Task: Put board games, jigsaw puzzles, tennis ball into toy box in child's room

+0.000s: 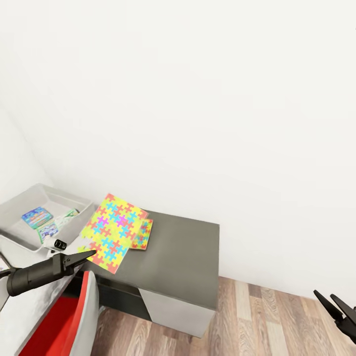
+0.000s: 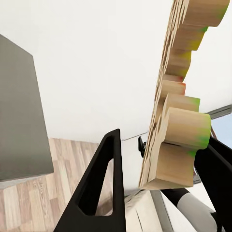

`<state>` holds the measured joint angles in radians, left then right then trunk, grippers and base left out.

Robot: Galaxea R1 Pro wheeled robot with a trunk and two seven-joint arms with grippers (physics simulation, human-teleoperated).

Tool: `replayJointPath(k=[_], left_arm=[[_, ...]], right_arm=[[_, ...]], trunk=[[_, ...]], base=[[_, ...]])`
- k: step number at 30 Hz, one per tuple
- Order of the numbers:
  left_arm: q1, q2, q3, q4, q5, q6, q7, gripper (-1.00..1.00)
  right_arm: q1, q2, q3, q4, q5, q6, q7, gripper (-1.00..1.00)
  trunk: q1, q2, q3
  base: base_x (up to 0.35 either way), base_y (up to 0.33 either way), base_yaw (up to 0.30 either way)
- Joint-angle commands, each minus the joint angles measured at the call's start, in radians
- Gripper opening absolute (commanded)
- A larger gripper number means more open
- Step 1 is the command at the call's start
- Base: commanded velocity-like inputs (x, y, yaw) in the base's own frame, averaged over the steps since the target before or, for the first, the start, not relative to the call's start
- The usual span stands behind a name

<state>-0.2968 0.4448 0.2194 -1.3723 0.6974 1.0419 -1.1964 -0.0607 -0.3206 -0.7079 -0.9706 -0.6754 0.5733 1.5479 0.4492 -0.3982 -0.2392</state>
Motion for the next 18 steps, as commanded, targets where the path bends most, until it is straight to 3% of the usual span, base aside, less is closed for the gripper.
replayJointPath(k=[1,18], left_arm=[[-0.001,0.0,0.0,0.0,0.001,0.005,-0.002,-1.0],[-0.001,0.0,0.0,0.001,0.001,0.005,-0.002,-1.0]], right_arm=[[-0.001,0.0,-0.001,0.0,0.0,0.01,0.003,1.0],[-0.001,0.0,-0.001,0.0,0.003,0.012,0.003,1.0]], trunk=[[0.001,-0.002,-0.002],[0.001,-0.002,-0.002]], base=[[0.156,0.103,0.0],[0.081,0.115,0.0]])
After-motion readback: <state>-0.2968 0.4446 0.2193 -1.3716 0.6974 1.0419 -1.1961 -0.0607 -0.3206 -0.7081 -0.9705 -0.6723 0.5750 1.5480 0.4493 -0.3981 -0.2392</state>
